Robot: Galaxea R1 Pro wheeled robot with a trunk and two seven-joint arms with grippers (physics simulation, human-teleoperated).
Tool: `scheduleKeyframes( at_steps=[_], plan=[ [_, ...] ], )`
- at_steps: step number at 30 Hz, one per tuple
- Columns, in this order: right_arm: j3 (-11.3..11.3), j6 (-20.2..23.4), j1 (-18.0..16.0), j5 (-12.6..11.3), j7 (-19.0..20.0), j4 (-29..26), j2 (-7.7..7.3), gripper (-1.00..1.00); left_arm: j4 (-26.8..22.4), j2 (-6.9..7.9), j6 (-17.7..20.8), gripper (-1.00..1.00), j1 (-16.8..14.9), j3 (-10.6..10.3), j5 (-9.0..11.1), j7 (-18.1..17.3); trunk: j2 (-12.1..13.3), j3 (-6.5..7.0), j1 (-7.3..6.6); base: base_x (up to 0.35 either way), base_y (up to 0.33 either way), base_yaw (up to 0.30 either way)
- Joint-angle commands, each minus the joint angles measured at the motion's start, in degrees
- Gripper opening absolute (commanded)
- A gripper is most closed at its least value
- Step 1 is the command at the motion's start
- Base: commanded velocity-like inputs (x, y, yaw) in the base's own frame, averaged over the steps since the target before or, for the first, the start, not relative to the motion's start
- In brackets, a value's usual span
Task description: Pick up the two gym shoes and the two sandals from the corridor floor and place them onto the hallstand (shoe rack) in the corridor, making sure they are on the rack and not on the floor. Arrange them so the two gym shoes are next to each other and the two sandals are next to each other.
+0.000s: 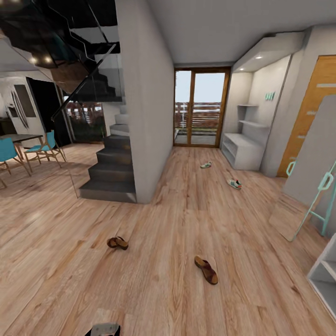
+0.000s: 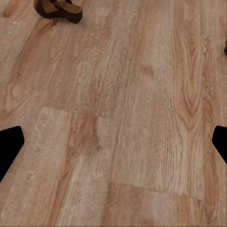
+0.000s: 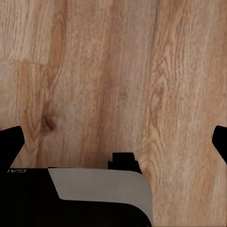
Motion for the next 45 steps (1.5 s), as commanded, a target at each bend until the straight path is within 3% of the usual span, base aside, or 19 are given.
scheduleKeyframes(
  at_steps=[1, 45],
  plan=[
    [-0.04, 0.01, 0.00, -0.02, -0.02, -0.05, 0.00, 1.00, 0.05, -0.04, -0.18, 1.00, -0.05, 0.10, 0.14, 0.01, -0.02, -0.09, 0.03, 0.340, 0.000, 0.278],
    [-0.04, 0.01, 0.01, -0.02, -0.02, -0.01, 0.00, 1.00, 0.06, -0.04, -0.18, 1.00, -0.05, 0.10, 0.13, 0.01, -0.02, -1.44, 0.03, 0.340, 0.000, 0.278]
  ],
)
